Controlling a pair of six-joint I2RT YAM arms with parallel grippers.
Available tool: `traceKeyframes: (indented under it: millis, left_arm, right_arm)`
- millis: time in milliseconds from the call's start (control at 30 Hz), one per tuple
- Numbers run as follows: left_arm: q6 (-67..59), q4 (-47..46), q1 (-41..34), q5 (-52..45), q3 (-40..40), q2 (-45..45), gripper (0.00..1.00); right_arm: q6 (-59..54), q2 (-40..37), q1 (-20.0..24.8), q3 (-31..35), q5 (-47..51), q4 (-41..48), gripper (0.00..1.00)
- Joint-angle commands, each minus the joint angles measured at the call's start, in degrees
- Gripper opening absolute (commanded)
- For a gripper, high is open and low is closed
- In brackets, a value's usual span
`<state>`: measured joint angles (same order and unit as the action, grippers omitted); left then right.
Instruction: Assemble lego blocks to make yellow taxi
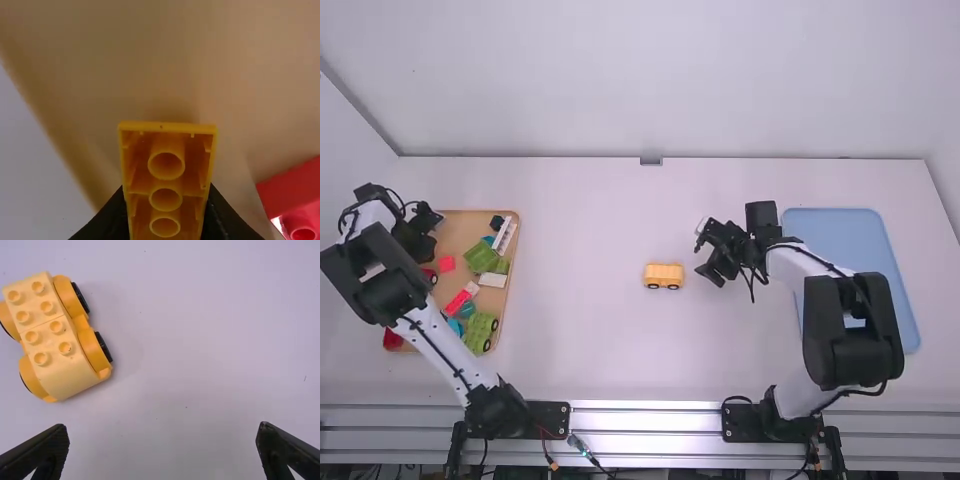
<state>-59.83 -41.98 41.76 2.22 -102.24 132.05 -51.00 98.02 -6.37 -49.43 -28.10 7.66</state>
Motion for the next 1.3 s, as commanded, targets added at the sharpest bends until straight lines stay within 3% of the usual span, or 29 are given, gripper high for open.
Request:
traceKeyframes:
  millis: [0, 233, 433, 533, 633, 867, 1067, 1267]
  left_arm:
    - [1.8, -0.1, -0.5, 0.2, 0.0, 0.4, 0.15]
    - [6.7, -7.0, -2.7, 0.2, -7.3, 0.4, 0.2]
    - [13.6, -15.4, -6.3, -0.8, -16.4, 0.4, 0.14]
    - [14.0, -21.9, -8.5, -7.6, -21.6, 0.4, 0.03]
    - [13.3, -24.6, -9.6, -17.0, -23.8, 0.0, 0.02]
    - [3.4, -27.0, -13.1, -40.7, -20.8, -4.0, 0.02]
    - [-0.7, -26.1, -18.3, -46.9, -16.5, -6.1, 0.02]
    - [2.8, -15.0, -28.3, -44.9, -7.0, -10.6, 0.02]
  right_arm:
    - [0.0, -1.0, 0.1, -0.4, -0.2, 0.1, 0.99]
    - [-0.4, -1.0, 0.1, -0.4, -0.3, 0.1, 0.99]
    - [0.8, -1.0, -1.3, -0.4, -0.5, -1.9, 0.99]
    - [2.1, -1.0, -2.9, -0.4, -0.6, -5.0, 0.99]
    - [5.7, -1.0, -4.9, -0.4, -0.5, -9.3, 0.99]
    - [10.7, -1.0, -10.3, -0.4, -0.5, -17.1, 0.99]
    - [16.3, -1.0, -12.0, -0.4, -0.3, -23.6, 0.99]
    - [26.1, -0.8, -9.1, -0.4, -1.6, -30.7, 0.99]
